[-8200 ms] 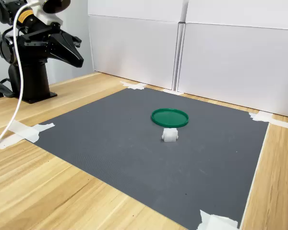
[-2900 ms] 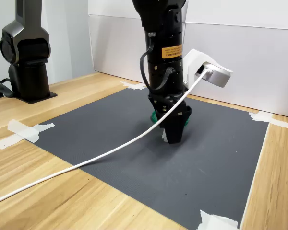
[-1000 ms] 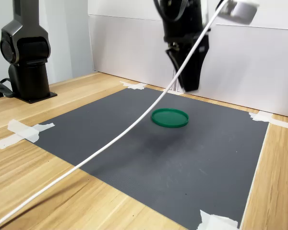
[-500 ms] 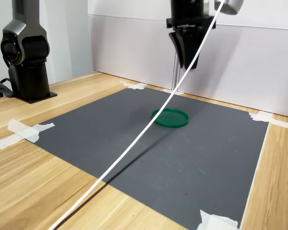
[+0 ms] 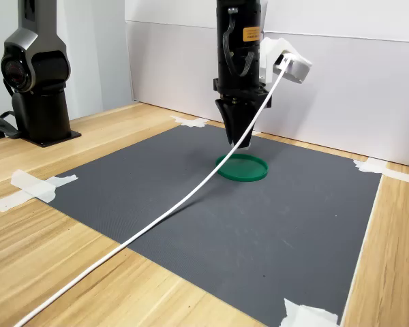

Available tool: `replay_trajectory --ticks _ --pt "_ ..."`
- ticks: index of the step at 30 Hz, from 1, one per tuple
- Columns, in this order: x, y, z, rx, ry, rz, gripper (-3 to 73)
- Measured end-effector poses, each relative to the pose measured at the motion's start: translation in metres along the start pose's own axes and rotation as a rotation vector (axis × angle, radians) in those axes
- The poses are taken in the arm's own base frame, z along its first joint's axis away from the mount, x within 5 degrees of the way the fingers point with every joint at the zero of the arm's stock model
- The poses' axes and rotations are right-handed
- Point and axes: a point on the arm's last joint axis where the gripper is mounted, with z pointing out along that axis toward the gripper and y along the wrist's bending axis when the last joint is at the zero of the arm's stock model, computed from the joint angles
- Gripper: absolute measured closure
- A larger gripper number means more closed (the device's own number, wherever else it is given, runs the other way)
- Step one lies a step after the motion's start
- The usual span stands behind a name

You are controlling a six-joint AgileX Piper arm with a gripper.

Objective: Grasp a white terminal and put it in the green lid.

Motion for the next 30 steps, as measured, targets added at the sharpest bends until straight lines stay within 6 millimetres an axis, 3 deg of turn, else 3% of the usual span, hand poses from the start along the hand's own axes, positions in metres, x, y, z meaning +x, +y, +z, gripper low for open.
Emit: replay_trajectory --ticks 6,15,19,24,26,30 --pt "0.002 -0.002 0.016 -0.010 0.047 -0.022 54.2" --pt "0.000 -0.002 0.018 -0.007 0.029 -0.014 13.4" --pt "-0.002 -0.003 0.005 0.034 -0.022 -0.014 6.9" --pt "-0.007 -0.007 -0.052 0.199 -0.221 -0.016 12.8" --pt "-0.007 -0.006 -0.075 0.258 -0.295 -0.013 20.9" --pt "-0.003 -0.002 -0.118 0.351 -0.434 0.045 45.4"
